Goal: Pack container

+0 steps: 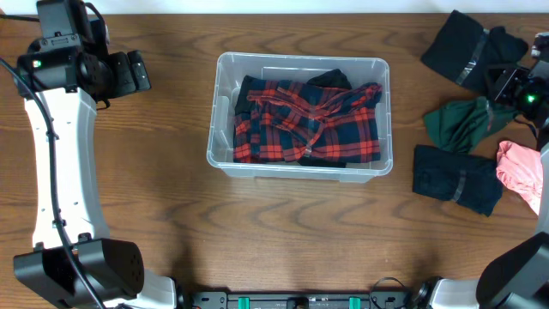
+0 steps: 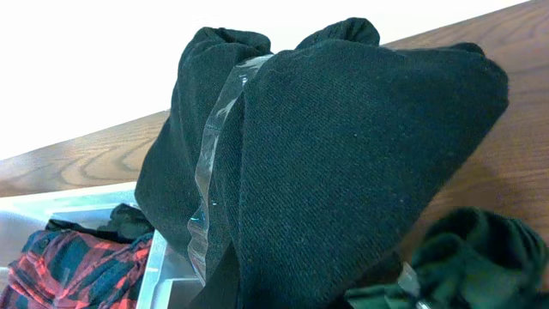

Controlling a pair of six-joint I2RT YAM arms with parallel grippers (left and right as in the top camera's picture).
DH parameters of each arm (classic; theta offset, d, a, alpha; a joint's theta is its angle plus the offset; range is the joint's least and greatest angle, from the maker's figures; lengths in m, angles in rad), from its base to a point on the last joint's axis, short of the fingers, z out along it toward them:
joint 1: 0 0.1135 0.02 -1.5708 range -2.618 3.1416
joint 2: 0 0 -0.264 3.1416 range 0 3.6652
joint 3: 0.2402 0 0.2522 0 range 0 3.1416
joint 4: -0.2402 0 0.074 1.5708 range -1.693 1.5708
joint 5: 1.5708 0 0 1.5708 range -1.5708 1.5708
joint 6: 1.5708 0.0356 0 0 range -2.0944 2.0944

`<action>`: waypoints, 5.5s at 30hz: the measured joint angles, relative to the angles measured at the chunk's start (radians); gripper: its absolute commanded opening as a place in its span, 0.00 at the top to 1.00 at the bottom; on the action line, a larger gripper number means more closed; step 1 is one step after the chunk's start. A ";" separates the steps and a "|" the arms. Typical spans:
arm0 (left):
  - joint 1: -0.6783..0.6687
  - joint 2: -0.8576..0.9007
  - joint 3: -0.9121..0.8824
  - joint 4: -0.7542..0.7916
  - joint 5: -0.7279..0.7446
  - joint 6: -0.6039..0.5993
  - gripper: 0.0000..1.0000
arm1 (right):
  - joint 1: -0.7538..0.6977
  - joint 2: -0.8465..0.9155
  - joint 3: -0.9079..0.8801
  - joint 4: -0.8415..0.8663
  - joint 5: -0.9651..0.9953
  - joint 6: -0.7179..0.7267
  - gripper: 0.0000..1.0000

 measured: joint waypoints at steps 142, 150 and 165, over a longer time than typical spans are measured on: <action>0.000 0.000 0.000 0.000 0.000 0.000 0.02 | 0.889 0.377 0.145 0.357 0.031 0.383 0.99; 0.000 0.000 0.000 0.000 0.000 0.000 0.02 | 0.902 0.442 0.145 0.393 0.059 0.435 0.62; 0.000 0.000 0.000 0.000 0.000 0.000 0.02 | 0.933 0.424 0.181 0.303 0.052 0.314 0.01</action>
